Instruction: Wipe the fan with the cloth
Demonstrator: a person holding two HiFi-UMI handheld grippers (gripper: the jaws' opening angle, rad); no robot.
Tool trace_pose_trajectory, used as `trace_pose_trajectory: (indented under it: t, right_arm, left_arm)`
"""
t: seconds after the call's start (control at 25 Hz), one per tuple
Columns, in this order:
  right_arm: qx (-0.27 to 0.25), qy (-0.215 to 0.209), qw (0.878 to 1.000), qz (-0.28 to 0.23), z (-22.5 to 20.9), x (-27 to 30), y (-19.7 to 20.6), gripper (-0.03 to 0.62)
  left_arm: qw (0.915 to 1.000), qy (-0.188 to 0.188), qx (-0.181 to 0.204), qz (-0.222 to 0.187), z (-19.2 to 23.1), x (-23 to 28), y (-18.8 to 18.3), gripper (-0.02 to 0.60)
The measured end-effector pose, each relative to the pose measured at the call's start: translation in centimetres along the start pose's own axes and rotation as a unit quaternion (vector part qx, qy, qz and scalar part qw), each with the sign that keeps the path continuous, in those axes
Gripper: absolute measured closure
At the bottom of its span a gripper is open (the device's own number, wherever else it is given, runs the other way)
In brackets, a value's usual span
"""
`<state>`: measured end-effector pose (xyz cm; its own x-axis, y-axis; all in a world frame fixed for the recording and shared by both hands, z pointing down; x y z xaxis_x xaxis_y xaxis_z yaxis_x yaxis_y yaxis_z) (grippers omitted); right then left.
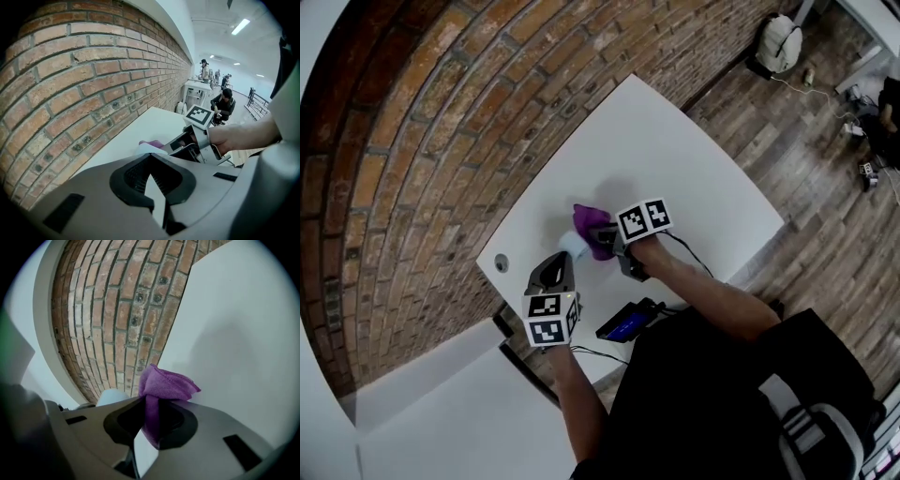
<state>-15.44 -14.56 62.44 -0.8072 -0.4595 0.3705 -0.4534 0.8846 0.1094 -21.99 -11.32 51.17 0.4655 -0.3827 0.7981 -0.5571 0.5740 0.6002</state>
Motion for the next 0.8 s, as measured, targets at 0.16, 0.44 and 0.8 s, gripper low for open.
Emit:
trace_pose_trajectory:
  t: [0.16,0.44,0.8]
  right_arm:
    - [-0.021,0.034,0.998,0.046,-1.6,3.5,1.4,0.533]
    - [-0.061,0.035,0.998,-0.007,0.7,-1.0,-0.8,0.533]
    - [-0.048,0.015,0.999,0.017,1.4,1.4,0.9,0.533]
  left_arm:
    - [0.9996,-0.027,-0.002,0.007,1.9,-1.6,0.7,0.581]
    - [0.9996,-0.025,0.01,-0.003,-0.5,-2.0,-0.1,0.581]
    - [0.9994,-0.029,0.016,0.001,-0.3,-1.9,0.0,0.581]
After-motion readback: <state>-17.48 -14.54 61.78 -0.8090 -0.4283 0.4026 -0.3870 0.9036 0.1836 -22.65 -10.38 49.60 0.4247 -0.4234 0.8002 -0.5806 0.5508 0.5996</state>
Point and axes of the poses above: the fingertips, and each gripper's own axes: x forward along the fingers, z to its left, y out of its underside, the point moved 2 cm from there along -x, backward along the fingers, and after that the axes turned 6 degrees about y, right-handed, at the moved point
